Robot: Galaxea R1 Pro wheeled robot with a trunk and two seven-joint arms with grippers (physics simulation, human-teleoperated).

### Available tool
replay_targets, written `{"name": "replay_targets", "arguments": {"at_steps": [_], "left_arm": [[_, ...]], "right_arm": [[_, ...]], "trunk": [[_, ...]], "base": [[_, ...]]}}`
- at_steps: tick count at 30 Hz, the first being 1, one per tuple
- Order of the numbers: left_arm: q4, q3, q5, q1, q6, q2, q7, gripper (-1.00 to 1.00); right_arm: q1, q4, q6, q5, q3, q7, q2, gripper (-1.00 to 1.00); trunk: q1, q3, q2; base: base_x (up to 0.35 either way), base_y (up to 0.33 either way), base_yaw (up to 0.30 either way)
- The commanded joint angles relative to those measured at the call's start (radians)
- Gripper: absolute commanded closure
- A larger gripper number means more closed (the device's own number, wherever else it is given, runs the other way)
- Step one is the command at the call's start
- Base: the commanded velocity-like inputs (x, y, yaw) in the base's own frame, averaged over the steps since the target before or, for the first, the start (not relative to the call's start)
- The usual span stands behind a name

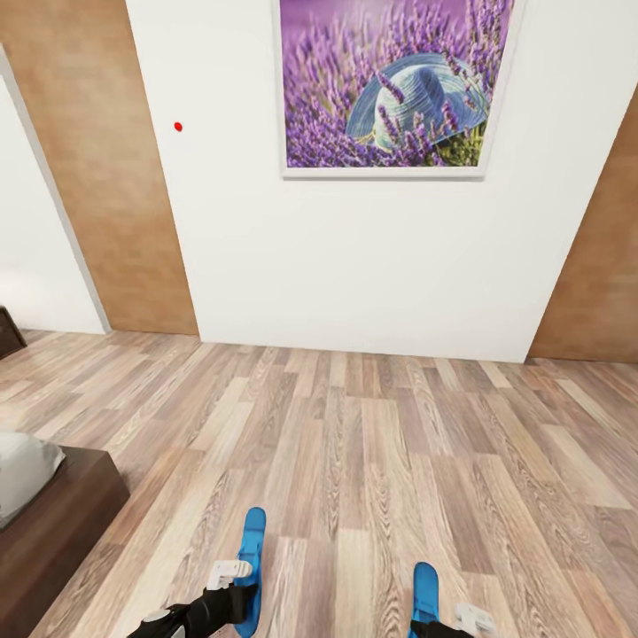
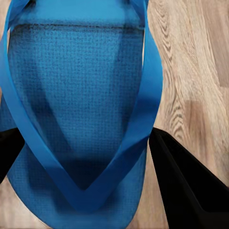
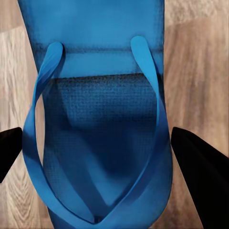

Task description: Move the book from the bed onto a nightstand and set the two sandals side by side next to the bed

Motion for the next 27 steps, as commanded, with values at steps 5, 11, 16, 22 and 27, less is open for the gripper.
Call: {"name": "replay_targets", "arguments": {"at_steps": [5, 11, 16, 22, 27], "left_arm": [[0.001, -0.008, 0.006, -0.001, -0.006, 0.0, -0.002, 1.0], [0.001, -0.008, 0.005, -0.001, -0.007, 0.0, -0.002, 1.0], [0.001, -0.008, 0.005, -0.001, -0.007, 0.0, -0.002, 1.0], [0.001, -0.008, 0.005, -0.001, -0.007, 0.0, -0.002, 1.0], [0.001, -0.008, 0.005, -0.001, -0.007, 0.0, -0.002, 1.0]], "right_arm": [[0.0, -0.001, 0.004, -0.011, 0.007, 0.002, 0.0, 1.0], [0.0, -0.001, 0.005, -0.011, 0.006, 0.002, -0.001, 1.0], [0.0, -0.001, 0.005, -0.011, 0.006, 0.002, -0.001, 1.0], [0.0, -0.001, 0.005, -0.011, 0.007, 0.003, -0.001, 1.0], [0.0, -0.001, 0.005, -0.011, 0.006, 0.003, -0.001, 1.0]], "trunk": [[0.0, -0.001, 0.0], [0.0, -0.001, 0.0], [0.0, -0.001, 0.0], [0.0, -0.001, 0.0], [0.0, -0.001, 0.0]], "base": [[0.313, -0.001, 0.042], [0.314, -0.055, 0.004], [0.314, -0.088, 0.0], [0.313, -0.093, -0.036], [0.313, -0.094, -0.12]]}}
